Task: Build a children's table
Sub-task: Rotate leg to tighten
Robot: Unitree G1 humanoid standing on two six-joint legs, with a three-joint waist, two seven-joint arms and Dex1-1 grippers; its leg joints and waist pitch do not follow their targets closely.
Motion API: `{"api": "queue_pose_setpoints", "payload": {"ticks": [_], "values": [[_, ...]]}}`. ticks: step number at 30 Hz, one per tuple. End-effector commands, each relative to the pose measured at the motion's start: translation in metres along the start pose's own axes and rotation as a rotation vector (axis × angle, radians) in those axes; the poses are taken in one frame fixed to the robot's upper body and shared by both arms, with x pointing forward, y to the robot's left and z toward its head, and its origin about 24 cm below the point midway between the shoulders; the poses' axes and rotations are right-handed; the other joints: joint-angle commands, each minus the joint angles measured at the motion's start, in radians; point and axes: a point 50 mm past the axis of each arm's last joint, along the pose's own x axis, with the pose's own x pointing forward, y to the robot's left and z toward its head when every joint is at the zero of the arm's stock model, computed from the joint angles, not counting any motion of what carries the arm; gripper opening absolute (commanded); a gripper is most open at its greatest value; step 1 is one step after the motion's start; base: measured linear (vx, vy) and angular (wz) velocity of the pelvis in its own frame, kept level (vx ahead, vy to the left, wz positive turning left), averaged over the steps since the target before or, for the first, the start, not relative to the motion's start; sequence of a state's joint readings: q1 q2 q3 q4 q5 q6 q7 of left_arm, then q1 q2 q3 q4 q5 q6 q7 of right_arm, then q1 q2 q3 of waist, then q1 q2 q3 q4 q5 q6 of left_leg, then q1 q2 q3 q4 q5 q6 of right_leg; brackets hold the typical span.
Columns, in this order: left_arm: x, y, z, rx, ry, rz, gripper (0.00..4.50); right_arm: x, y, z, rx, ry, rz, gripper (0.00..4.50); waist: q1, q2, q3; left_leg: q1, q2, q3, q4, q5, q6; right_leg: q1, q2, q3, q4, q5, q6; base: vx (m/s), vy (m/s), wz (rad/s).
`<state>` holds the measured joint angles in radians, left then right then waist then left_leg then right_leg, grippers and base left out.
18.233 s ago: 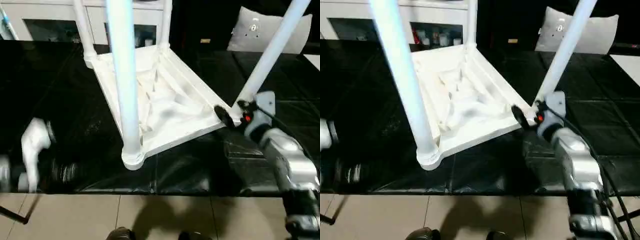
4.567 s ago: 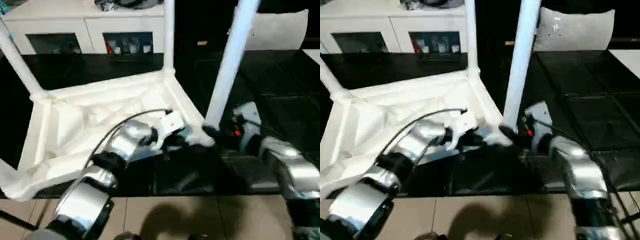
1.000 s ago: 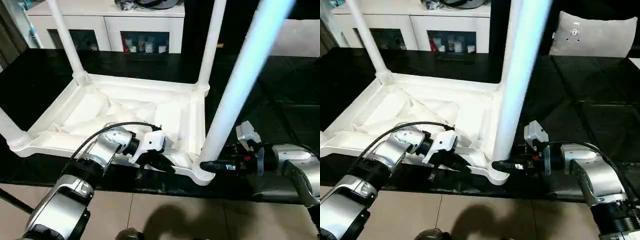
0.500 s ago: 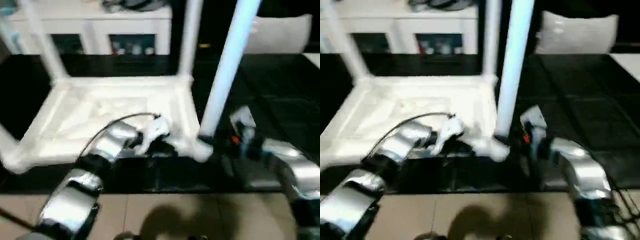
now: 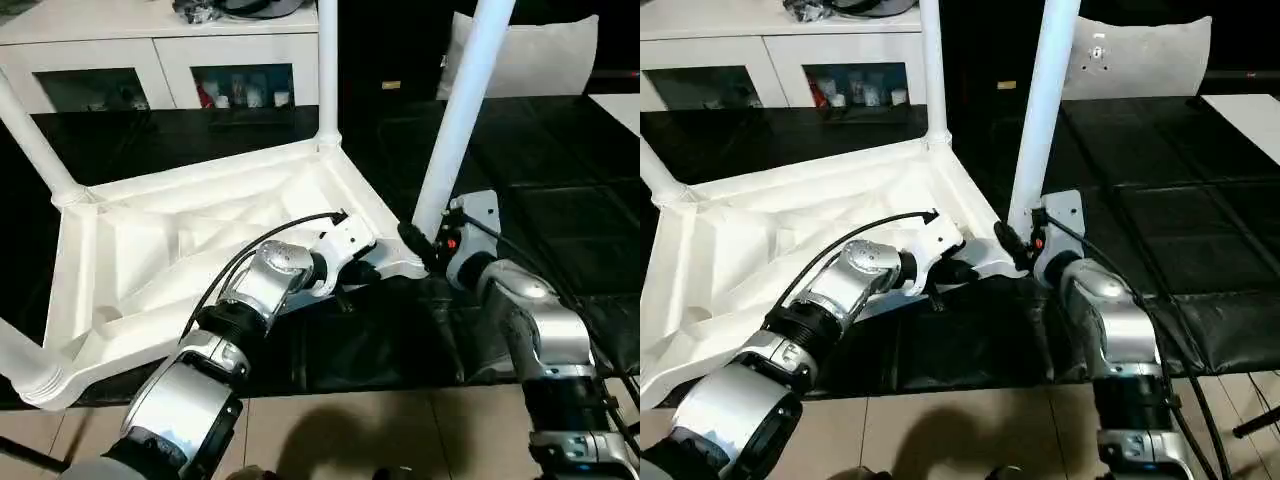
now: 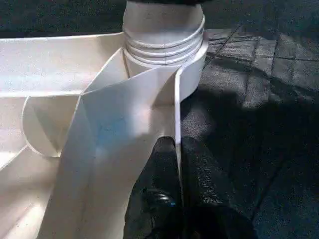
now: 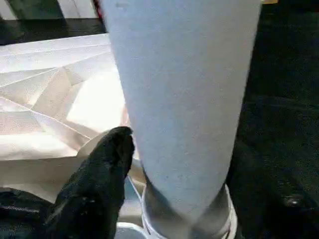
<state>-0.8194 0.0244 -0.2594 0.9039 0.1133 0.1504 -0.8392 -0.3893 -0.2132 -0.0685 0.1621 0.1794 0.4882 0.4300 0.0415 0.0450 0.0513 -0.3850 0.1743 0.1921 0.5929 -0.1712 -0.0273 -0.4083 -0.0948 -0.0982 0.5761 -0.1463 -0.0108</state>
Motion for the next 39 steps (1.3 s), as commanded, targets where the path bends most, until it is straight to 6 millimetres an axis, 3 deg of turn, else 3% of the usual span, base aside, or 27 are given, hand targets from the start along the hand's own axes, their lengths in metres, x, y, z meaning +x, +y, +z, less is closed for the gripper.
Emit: {"api": "queue_pose_setpoints", "payload": {"ticks": [1,5,12,13,15,16,19,23,29,39], "values": [[0.001,-0.005,0.031,0.078,-0.160,-0.061,0.00,0.002,0.011,-0.009,-0.002,0.036,0.087,3.41,0.011,-0.025,-0.074,0.015,0.046,-0.024,-0.060,-0.194,0.094,0.058,-0.065,0.042,-0.078,-0.317,-0.177,0.000,0.000,0.00],[-0.012,-0.002,0.018,0.135,-0.129,-0.126,0.00,-0.014,-0.006,-0.006,-0.075,0.027,0.173,3.75,0.019,-0.027,-0.072,0.016,0.045,-0.023,-0.059,-0.215,0.095,0.061,-0.067,0.043,-0.084,-0.363,-0.158,0.000,0.000,0.00],[-0.031,-0.001,0.003,0.211,-0.091,-0.261,0.00,-0.035,-0.014,-0.002,-0.158,0.049,0.370,4.38,0.032,-0.024,-0.073,0.018,0.054,-0.024,-0.060,-0.218,0.097,0.057,-0.067,0.044,-0.078,-0.355,-0.168,0.000,0.000,0.00],[-0.034,-0.001,0.000,0.222,-0.079,-0.283,0.00,-0.039,-0.016,-0.002,-0.172,0.057,0.406,4.38,0.035,-0.029,-0.072,0.017,0.054,-0.022,-0.061,-0.215,0.096,0.055,-0.066,0.044,-0.076,-0.346,-0.175,0.000,0.000,0.00],[-0.042,-0.002,-0.005,0.250,-0.060,-0.350,0.00,-0.049,-0.018,-0.004,-0.276,0.098,0.494,4.38,0.047,-0.028,-0.072,0.019,0.057,-0.022,-0.060,-0.222,0.093,0.055,-0.070,0.045,-0.076,-0.365,-0.171,0.000,0.000,0.00],[-0.045,-0.003,-0.008,0.271,-0.052,-0.390,0.00,-0.053,-0.020,-0.005,-0.306,0.114,0.538,4.38,0.055,-0.034,-0.071,0.022,0.060,-0.019,-0.060,-0.220,0.094,0.052,-0.071,0.048,-0.076,-0.365,-0.168,0.000,0.000,0.00],[-0.049,-0.005,-0.011,0.295,-0.038,-0.437,0.00,-0.058,-0.021,-0.006,-0.320,0.128,0.597,4.38,0.060,-0.029,-0.070,0.019,0.060,-0.021,-0.061,-0.226,0.092,0.051,-0.071,0.047,-0.073,-0.363,-0.173,0.000,0.000,0.00],[-0.053,-0.009,-0.014,0.324,-0.022,-0.504,0.00,-0.062,-0.019,-0.006,-0.278,0.133,0.691,4.00,0.070,-0.032,-0.070,0.023,0.063,-0.022,-0.062,-0.240,0.087,0.051,-0.075,0.047,-0.076,-0.399,-0.167,0.000,0.000,0.00],[-0.056,-0.018,-0.016,0.358,-0.014,-0.608,0.00,-0.068,-0.012,-0.010,-0.187,0.159,0.853,3.40,0.080,-0.034,-0.070,0.024,0.066,-0.021,-0.063,-0.235,0.084,0.049,-0.075,0.049,-0.071,-0.383,-0.177,0.000,0.000,0.00],[-0.058,-0.017,-0.016,0.363,-0.006,-0.622,0.00,-0.068,-0.010,-0.015,-0.171,0.185,0.903,2.64,0.092,-0.035,-0.071,0.023,0.064,-0.022,-0.063,-0.219,0.075,0.049,-0.075,0.048,-0.072,-0.398,-0.159,0.000,0.000,0.00]]}}
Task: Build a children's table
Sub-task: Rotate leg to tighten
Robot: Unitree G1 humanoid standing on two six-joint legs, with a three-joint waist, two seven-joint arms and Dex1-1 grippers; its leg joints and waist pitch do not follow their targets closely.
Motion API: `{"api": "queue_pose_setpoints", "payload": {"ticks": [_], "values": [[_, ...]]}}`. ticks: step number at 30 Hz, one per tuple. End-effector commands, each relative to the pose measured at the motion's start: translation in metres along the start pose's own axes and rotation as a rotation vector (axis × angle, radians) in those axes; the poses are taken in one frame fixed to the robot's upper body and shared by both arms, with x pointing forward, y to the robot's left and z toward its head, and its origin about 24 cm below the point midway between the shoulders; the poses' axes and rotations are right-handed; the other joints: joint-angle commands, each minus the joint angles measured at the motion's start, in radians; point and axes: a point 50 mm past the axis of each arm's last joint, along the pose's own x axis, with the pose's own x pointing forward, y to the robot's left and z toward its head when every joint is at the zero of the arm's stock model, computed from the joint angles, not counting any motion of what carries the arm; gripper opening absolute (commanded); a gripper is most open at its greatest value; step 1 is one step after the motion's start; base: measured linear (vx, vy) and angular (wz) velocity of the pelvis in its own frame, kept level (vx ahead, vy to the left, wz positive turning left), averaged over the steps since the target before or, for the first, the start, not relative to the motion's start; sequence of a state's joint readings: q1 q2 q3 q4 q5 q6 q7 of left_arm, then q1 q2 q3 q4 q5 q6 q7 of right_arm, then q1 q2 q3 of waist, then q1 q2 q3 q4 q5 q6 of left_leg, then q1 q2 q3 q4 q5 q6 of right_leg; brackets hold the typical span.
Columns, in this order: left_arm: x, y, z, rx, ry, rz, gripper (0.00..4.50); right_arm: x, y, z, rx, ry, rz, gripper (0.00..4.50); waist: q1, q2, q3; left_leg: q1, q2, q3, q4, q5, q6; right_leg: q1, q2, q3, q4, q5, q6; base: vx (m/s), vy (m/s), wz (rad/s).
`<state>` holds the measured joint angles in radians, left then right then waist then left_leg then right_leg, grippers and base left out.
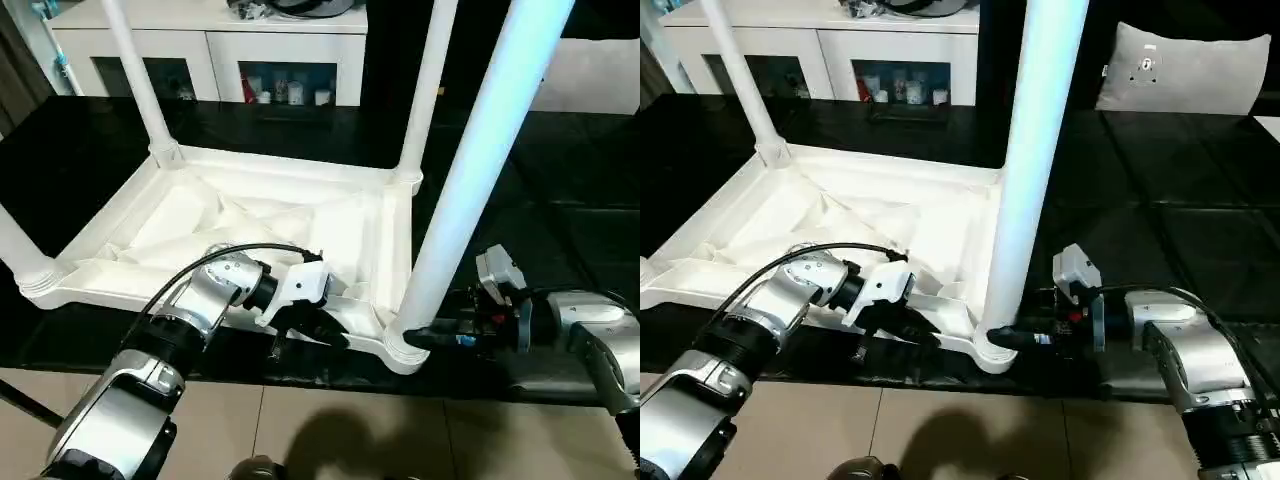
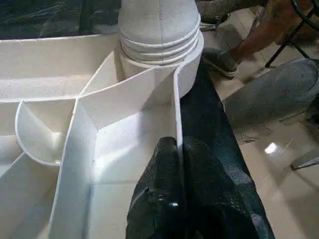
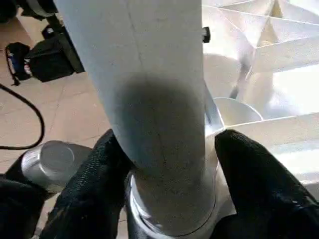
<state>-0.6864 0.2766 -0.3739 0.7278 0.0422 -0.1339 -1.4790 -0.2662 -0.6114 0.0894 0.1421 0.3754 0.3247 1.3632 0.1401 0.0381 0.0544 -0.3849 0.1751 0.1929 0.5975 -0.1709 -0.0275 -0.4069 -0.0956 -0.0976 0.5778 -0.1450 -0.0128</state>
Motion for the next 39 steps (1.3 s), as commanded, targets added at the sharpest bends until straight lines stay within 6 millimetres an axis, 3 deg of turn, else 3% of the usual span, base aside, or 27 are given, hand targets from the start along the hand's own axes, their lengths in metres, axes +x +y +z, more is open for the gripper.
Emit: {"api": "queue_pose_setpoints", "payload": {"ticks": [1,3,12,14,15,16,17,18,21,24,26,27,29,32,39], "values": [[0.003,0.001,0.015,0.084,-0.016,-0.060,0.00,-0.001,-0.001,-0.002,0.015,0.012,0.000,2.64,-0.006,-0.028,-0.075,0.023,0.063,-0.023,-0.067,-0.217,0.075,0.047,-0.073,0.048,-0.073,-0.395,-0.158,0.000,0.000,0.00],[0.002,0.001,0.015,0.081,-0.015,-0.058,0.00,0.001,0.001,-0.003,0.028,0.011,0.016,2.29,-0.006,-0.027,-0.074,0.023,0.063,-0.023,-0.067,-0.219,0.075,0.047,-0.073,0.047,-0.074,-0.396,-0.160,0.000,0.000,0.00],[0.008,0.015,0.020,-0.025,-0.050,0.106,0.00,0.013,0.000,-0.001,0.093,-0.061,-0.075,1.96,-0.008,-0.029,-0.071,0.027,0.060,-0.025,-0.069,-0.239,0.057,0.044,-0.073,0.045,-0.082,-0.454,-0.142,0.000,0.000,0.00],[0.015,0.028,0.029,-0.099,-0.096,0.236,0.00,0.027,-0.009,-0.001,0.137,-0.078,-0.239,1.95,-0.016,-0.027,-0.069,0.027,0.057,-0.026,-0.070,-0.251,0.043,0.042,-0.070,0.043,-0.086,-0.481,-0.132,0.000,0.000,0.00],[0.016,0.030,0.031,-0.112,-0.106,0.252,0.00,0.030,-0.010,-0.001,0.143,-0.078,-0.268,1.95,-0.024,-0.029,-0.068,0.028,0.054,-0.028,-0.070,-0.262,0.032,0.042,-0.071,0.041,-0.088,-0.499,-0.126,0.000,0.000,0.00],[0.022,0.036,0.037,-0.146,-0.131,0.304,0.00,0.040,-0.016,-0.002,0.162,-0.070,-0.363,1.95,-0.036,-0.028,-0.070,0.021,0.052,-0.034,-0.073,-0.264,0.023,0.050,-0.073,0.037,-0.088,-0.505,-0.115,0.000,0.000,0.00],[0.022,0.036,0.037,-0.146,-0.131,0.304,0.00,0.040,-0.016,-0.002,0.162,-0.070,-0.363,1.95,-0.043,-0.027,-0.070,0.022,0.053,-0.032,-0.073,-0.265,0.021,0.047,-0.071,0.038,-0.088,-0.498,-0.115,0.000,0.000,0.00],[0.025,0.038,0.039,-0.158,-0.140,0.326,0.00,0.044,-0.019,-0.002,0.171,-0.064,-0.405,1.95,-0.049,-0.028,-0.069,0.025,0.052,-0.032,-0.072,-0.272,0.020,0.043,-0.071,0.038,-0.091,-0.496,-0.117,0.000,0.000,0.00],[0.034,0.046,0.047,-0.193,-0.153,0.401,0.00,0.055,-0.028,0.000,0.224,-0.070,-0.539,1.93,-0.074,-0.032,-0.070,0.018,0.040,-0.027,-0.065,-0.256,0.041,0.047,-0.068,0.037,-0.094,-0.482,-0.124,0.000,0.000,0.00],[0.041,0.054,0.055,-0.216,-0.166,0.479,0.00,0.063,-0.035,0.002,0.266,-0.074,-0.659,1.93,-0.078,-0.029,-0.073,0.019,0.040,-0.028,-0.063,-0.238,0.048,0.048,-0.067,0.036,-0.096,-0.491,-0.115,0.000,0.000,0.00],[0.049,0.062,0.066,-0.238,-0.186,0.579,0.00,0.072,-0.043,0.004,0.302,-0.088,-0.789,1.93,-0.083,-0.026,-0.076,0.022,0.042,-0.027,-0.065,-0.226,0.045,0.043,-0.064,0.037,-0.090,-0.445,-0.127,0.000,0.000,0.00],[0.051,0.063,0.068,-0.238,-0.187,0.598,0.00,0.074,-0.043,0.005,0.302,-0.103,-0.800,1.93,-0.084,-0.025,-0.079,0.018,0.044,-0.028,-0.065,-0.207,0.045,0.049,-0.063,0.038,-0.086,-0.401,-0.135,0.000,0.000,0.00],[0.052,0.064,0.070,-0.234,-0.188,0.604,0.00,0.075,-0.044,0.006,0.301,-0.121,-0.812,2.48,-0.082,-0.026,-0.079,0.015,0.045,-0.026,-0.064,-0.191,0.061,0.052,-0.065,0.041,-0.081,-0.344,-0.152,0.000,0.000,0.00],[0.056,0.061,0.070,-0.205,-0.171,0.580,0.00,0.072,-0.046,0.009,0.304,-0.166,-0.851,2.65,-0.079,-0.027,-0.080,0.014,0.044,-0.023,-0.062,-0.167,0.087,0.055,-0.066,0.044,-0.075,-0.288,-0.175,0.000,0.000,0.00],[0.046,0.055,0.055,-0.166,-0.139,0.524,0.00,0.048,-0.044,0.005,0.208,-0.155,-0.820,3.32,-0.074,-0.026,-0.077,0.017,0.046,-0.022,-0.064,-0.187,0.089,0.057,-0.066,0.045,-0.078,-0.317,-0.168,0.000,0.000,0.00]]}}
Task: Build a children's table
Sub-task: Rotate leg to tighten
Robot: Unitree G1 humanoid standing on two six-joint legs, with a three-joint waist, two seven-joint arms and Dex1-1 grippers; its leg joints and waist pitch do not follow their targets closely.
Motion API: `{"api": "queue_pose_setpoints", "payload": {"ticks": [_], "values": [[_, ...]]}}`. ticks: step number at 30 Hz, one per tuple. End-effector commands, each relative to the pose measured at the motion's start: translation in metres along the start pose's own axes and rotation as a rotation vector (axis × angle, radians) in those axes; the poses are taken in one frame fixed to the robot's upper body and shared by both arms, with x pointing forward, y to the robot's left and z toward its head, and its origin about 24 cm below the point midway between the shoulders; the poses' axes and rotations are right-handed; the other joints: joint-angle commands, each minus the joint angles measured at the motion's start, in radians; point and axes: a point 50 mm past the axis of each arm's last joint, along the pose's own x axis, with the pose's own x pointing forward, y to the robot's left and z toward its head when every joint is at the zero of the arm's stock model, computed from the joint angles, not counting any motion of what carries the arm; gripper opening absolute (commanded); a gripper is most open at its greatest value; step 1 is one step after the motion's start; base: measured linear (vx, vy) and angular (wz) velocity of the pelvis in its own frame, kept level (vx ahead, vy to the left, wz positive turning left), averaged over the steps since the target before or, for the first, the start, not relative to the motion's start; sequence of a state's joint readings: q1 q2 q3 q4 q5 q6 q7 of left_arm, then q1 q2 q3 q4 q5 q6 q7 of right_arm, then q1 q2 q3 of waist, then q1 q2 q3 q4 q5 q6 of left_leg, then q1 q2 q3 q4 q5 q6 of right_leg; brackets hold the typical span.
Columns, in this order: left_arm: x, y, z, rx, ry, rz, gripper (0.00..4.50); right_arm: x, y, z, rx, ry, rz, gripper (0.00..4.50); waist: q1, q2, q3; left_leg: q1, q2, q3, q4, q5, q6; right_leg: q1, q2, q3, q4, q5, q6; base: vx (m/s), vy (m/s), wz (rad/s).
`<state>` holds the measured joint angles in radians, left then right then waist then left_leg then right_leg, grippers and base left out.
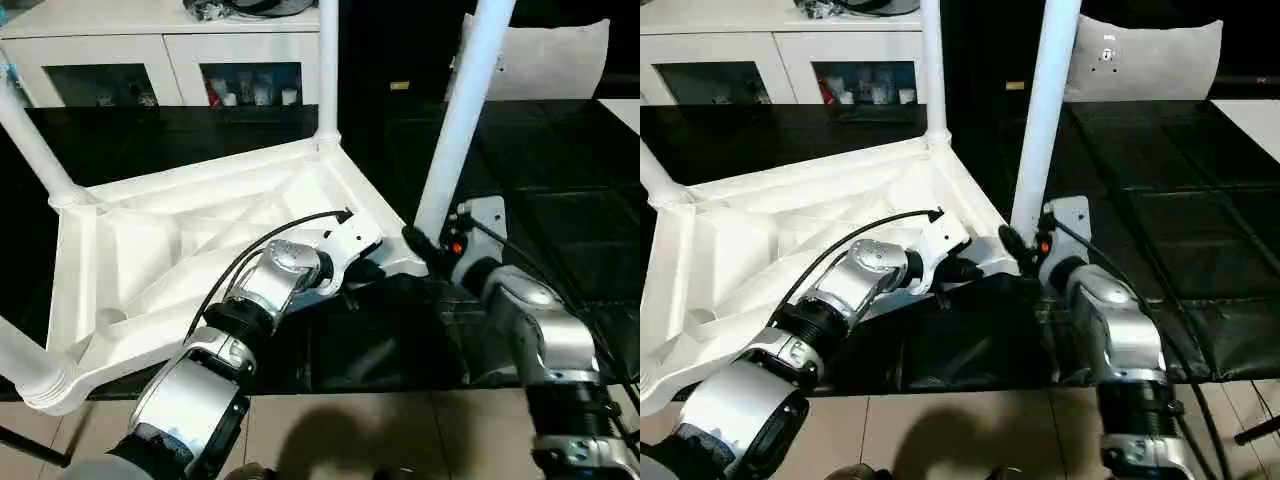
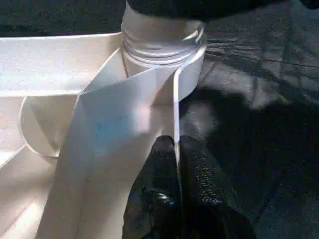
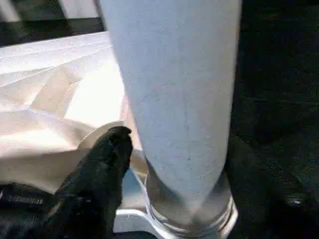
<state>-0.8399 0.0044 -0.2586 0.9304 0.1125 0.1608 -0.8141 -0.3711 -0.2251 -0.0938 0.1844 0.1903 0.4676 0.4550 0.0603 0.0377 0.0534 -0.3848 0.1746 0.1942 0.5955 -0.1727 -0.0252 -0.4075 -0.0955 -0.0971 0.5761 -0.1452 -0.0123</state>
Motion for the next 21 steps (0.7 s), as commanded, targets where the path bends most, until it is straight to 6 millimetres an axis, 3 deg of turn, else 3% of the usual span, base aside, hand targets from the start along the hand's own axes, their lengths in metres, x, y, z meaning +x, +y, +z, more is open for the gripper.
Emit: {"api": "queue_pose_setpoints", "payload": {"ticks": [1,8,13,19,21], "values": [[-0.003,-0.005,0.025,0.099,-0.137,-0.076,0.00,-0.002,0.006,-0.008,-0.008,0.029,0.109,3.43,0.008,-0.027,-0.075,0.017,0.047,-0.024,-0.062,-0.191,0.088,0.059,-0.067,0.043,-0.078,-0.325,-0.167,0.000,0.000,0.00],[-0.022,0.000,0.006,0.162,-0.097,-0.188,0.00,-0.034,-0.008,-0.002,-0.122,0.087,0.379,4.02,0.017,-0.025,-0.072,0.015,0.050,-0.024,-0.061,-0.206,0.103,0.059,-0.066,0.043,-0.079,-0.352,-0.161,0.000,0.000,0.00],[-0.033,0.001,-0.003,0.216,-0.052,-0.281,0.00,-0.050,-0.011,0.001,-0.158,0.119,0.538,4.42,0.034,-0.024,-0.073,0.019,0.056,-0.023,-0.061,-0.213,0.098,0.053,-0.068,0.042,-0.079,-0.383,-0.159,0.000,0.000,0.00],[-0.048,-0.005,-0.012,0.298,-0.031,-0.471,0.00,-0.056,-0.020,-0.001,-0.232,0.185,0.637,4.42,0.053,-0.023,-0.073,0.024,0.062,-0.022,-0.063,-0.224,0.081,0.049,-0.072,0.046,-0.074,-0.365,-0.178,0.000,0.000,0.00],[-0.052,-0.008,-0.014,0.317,-0.013,-0.518,0.00,-0.057,-0.019,-0.002,-0.235,0.194,0.686,4.15,0.058,-0.023,-0.073,0.024,0.063,-0.022,-0.064,-0.229,0.077,0.049,-0.073,0.046,-0.073,-0.370,-0.180,0.000,0.000,0.00]]}}
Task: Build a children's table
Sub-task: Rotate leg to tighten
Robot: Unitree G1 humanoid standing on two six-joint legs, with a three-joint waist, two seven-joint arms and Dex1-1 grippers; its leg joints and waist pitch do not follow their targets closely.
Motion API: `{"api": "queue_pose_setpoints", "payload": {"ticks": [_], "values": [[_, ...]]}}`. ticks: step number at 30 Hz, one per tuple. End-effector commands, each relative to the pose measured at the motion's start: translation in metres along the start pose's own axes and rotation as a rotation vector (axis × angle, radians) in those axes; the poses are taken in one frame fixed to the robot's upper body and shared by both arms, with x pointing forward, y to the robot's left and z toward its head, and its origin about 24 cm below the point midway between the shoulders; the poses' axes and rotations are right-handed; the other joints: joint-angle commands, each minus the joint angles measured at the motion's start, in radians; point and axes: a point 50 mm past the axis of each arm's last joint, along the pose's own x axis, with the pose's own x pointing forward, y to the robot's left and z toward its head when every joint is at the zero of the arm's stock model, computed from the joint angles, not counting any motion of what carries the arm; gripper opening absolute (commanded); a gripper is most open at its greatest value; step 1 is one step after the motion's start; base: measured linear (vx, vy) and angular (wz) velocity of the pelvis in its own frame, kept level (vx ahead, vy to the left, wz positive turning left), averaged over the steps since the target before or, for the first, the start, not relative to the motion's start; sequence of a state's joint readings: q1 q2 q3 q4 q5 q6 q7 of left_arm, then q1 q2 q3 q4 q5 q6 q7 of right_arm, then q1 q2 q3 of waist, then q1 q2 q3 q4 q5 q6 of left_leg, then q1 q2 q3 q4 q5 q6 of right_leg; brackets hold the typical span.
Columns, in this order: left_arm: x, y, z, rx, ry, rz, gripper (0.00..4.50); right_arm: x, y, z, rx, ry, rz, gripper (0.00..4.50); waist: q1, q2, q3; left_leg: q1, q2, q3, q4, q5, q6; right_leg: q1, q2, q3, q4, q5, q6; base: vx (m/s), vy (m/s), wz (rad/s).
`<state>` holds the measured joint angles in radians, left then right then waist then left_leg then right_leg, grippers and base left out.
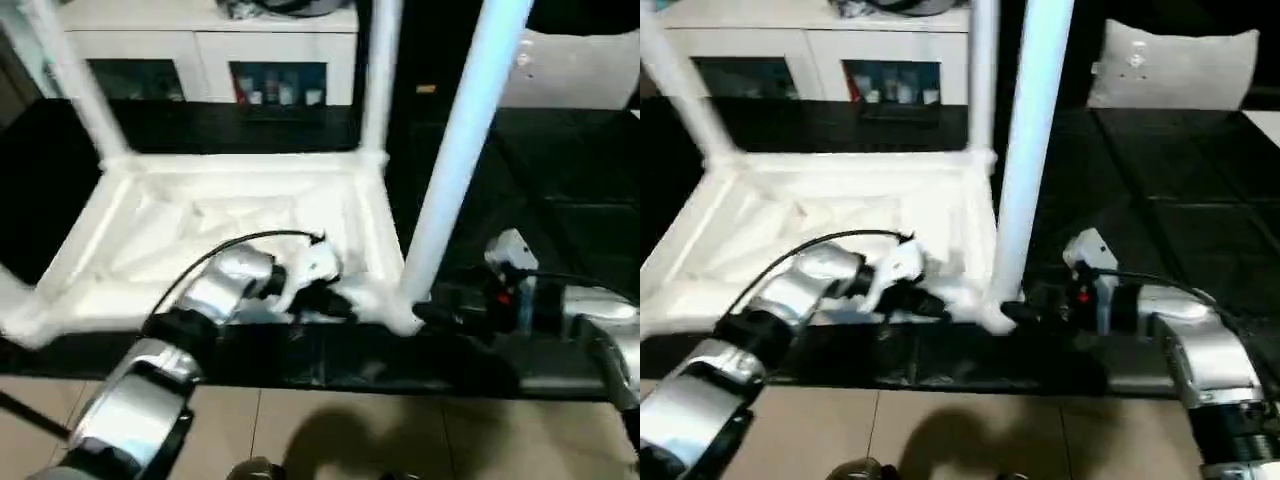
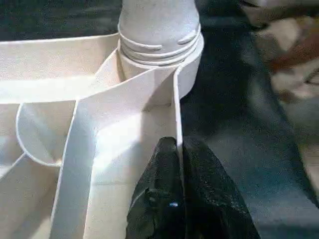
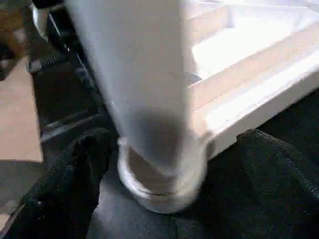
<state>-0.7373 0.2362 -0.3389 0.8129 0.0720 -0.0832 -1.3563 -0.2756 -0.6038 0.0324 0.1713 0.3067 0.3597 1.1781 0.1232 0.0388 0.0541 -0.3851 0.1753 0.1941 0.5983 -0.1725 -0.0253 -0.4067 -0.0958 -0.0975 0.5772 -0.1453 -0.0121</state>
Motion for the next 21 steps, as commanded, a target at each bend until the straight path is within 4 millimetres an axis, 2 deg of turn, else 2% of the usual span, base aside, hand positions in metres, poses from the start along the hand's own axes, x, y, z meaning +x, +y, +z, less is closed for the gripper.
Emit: {"api": "queue_pose_setpoints", "payload": {"ticks": [1,8,21], "values": [[0.006,-0.004,0.017,0.107,-0.018,-0.097,0.00,0.001,0.002,0.003,-0.023,0.007,0.060,4.15,-0.003,-0.024,-0.073,0.025,0.063,-0.023,-0.067,-0.232,0.076,0.048,-0.073,0.046,-0.074,-0.371,-0.180,0.000,0.000,0.00],[0.005,-0.011,0.016,0.148,0.004,-0.171,0.00,0.006,0.010,0.003,-0.008,-0.019,0.178,3.55,0.012,-0.025,-0.074,0.026,0.066,-0.023,-0.068,-0.227,0.072,0.047,-0.075,0.048,-0.071,-0.370,-0.180,0.000,0.000,0.00],[0.007,-0.012,0.017,0.153,-0.002,-0.186,0.00,0.011,0.019,-0.001,0.040,-0.011,0.295,2.38,0.014,-0.028,-0.075,0.025,0.064,-0.024,-0.067,-0.217,0.072,0.048,-0.074,0.048,-0.072,-0.379,-0.171,0.000,0.000,0.00]]}}
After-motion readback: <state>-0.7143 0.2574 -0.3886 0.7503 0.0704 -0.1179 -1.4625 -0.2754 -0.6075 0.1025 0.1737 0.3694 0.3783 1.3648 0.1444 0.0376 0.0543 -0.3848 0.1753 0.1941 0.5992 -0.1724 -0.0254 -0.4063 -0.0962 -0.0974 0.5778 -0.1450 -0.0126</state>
